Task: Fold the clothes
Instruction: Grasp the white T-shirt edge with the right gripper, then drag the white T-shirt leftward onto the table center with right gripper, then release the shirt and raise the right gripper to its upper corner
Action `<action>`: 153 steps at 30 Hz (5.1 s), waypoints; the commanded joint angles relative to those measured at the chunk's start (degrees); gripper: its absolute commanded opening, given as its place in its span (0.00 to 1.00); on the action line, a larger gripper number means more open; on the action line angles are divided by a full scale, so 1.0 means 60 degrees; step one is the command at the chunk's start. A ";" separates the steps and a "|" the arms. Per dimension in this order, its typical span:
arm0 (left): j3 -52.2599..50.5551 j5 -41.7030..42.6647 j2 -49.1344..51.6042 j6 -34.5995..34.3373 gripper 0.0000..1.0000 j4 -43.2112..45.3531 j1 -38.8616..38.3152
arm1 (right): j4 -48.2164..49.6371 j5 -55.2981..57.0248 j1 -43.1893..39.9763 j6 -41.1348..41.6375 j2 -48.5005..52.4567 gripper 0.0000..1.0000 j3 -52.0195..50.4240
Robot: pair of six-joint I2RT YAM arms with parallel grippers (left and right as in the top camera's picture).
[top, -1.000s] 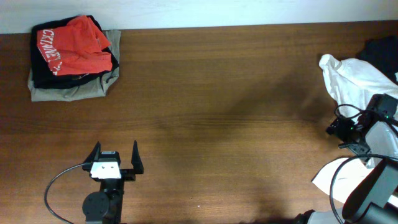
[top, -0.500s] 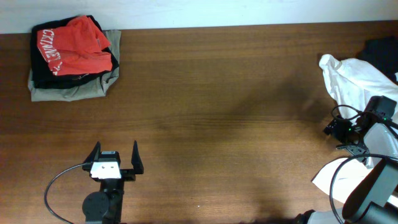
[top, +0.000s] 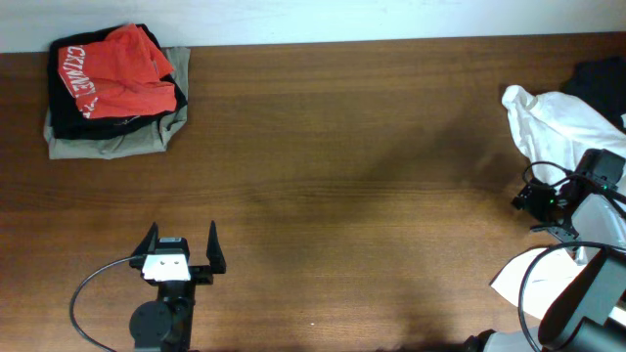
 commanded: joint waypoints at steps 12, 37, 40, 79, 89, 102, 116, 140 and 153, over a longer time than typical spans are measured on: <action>-0.0022 0.0073 -0.0055 0.0178 0.99 -0.0040 0.0062 | 0.1446 0.0310 0.0007 -0.1177 0.1432 0.96 -0.0051; -0.0022 0.0073 -0.0055 0.0182 0.99 -0.0040 0.0062 | 0.1016 -0.0772 0.0353 -0.0579 0.0477 0.04 0.0827; -0.0022 0.0073 -0.0055 0.0182 0.99 -0.0040 0.0058 | 0.0820 -0.2481 0.0896 -0.0007 0.0040 0.04 0.0827; -0.0022 0.0073 -0.0055 0.0178 0.99 -0.0040 0.0062 | -0.2652 -0.0517 0.2612 0.0648 0.2517 0.90 0.4940; -0.0022 0.0073 -0.0055 0.0178 0.99 -0.0040 0.0062 | -0.1836 -0.0127 0.1891 0.0331 0.4233 0.90 0.4940; -0.0022 0.0073 -0.0055 0.0182 0.99 -0.0040 0.0062 | 0.0474 -0.0488 0.3268 0.0841 0.5100 0.20 0.4940; -0.0022 0.0073 -0.0055 0.0178 0.99 -0.0040 0.0062 | 0.2149 -0.2251 0.7144 0.2477 0.6575 0.98 0.7901; -0.0022 0.0073 -0.0055 0.0182 0.99 -0.0040 0.0062 | -1.0939 -0.1155 0.5067 -0.0361 0.4146 0.99 1.8914; -0.0022 0.0073 -0.0055 0.0182 0.99 -0.0040 0.0062 | -1.0859 -0.1439 0.4838 -0.0532 0.2860 0.99 1.0378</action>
